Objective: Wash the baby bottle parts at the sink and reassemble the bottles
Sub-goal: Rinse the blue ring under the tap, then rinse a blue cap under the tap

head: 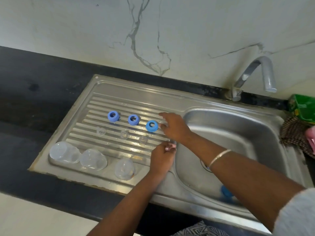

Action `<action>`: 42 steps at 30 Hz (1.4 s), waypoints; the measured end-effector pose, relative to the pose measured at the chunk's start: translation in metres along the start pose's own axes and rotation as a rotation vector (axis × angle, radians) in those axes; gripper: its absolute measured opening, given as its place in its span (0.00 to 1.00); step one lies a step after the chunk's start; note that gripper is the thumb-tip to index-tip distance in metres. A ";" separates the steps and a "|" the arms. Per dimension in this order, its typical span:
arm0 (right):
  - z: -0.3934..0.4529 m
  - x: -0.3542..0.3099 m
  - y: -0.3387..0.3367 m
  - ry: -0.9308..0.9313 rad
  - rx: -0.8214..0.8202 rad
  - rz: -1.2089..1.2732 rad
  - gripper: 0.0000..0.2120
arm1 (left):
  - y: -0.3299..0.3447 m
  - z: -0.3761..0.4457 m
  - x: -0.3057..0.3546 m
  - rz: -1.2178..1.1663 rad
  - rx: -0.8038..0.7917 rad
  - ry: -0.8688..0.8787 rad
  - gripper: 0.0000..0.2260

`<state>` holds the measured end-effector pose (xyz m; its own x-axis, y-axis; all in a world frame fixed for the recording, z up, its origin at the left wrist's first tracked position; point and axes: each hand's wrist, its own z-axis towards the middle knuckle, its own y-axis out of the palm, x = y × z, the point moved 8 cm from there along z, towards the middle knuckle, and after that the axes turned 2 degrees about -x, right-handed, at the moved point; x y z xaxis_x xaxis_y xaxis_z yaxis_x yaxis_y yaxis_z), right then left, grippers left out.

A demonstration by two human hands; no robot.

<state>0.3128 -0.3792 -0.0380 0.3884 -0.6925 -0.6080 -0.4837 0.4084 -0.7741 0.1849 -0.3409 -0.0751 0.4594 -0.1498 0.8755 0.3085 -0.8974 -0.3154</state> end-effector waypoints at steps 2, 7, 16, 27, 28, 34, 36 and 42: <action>-0.030 0.026 -0.013 0.065 0.103 0.115 0.20 | 0.003 0.000 0.002 0.073 -0.010 0.013 0.04; -0.125 0.127 -0.023 0.349 0.146 0.134 0.13 | 0.023 -0.004 0.007 0.184 -0.054 0.047 0.05; -0.239 0.250 -0.017 0.683 -0.087 0.007 0.14 | 0.086 -0.021 0.018 0.517 -0.188 0.151 0.04; -0.246 0.281 0.021 0.581 -0.421 -0.133 0.30 | 0.164 -0.031 0.004 0.501 -0.313 0.097 0.05; -0.244 0.283 0.026 0.570 -0.436 -0.133 0.29 | 0.166 -0.031 0.002 0.510 -0.305 0.065 0.06; -0.231 0.293 0.037 0.548 -0.357 -0.105 0.15 | 0.181 -0.028 -0.004 0.483 -0.262 -0.073 0.05; -0.224 0.291 0.029 0.529 -0.251 -0.023 0.14 | 0.184 -0.027 -0.006 0.457 -0.254 -0.110 0.06; -0.200 0.265 -0.030 0.419 0.259 0.623 0.16 | 0.199 -0.019 0.005 0.164 -0.200 -0.260 0.11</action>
<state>0.2737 -0.6938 -0.1409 -0.2458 -0.4360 -0.8657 -0.2970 0.8841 -0.3609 0.2330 -0.5282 -0.1266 0.6934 -0.2114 0.6888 0.0556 -0.9375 -0.3436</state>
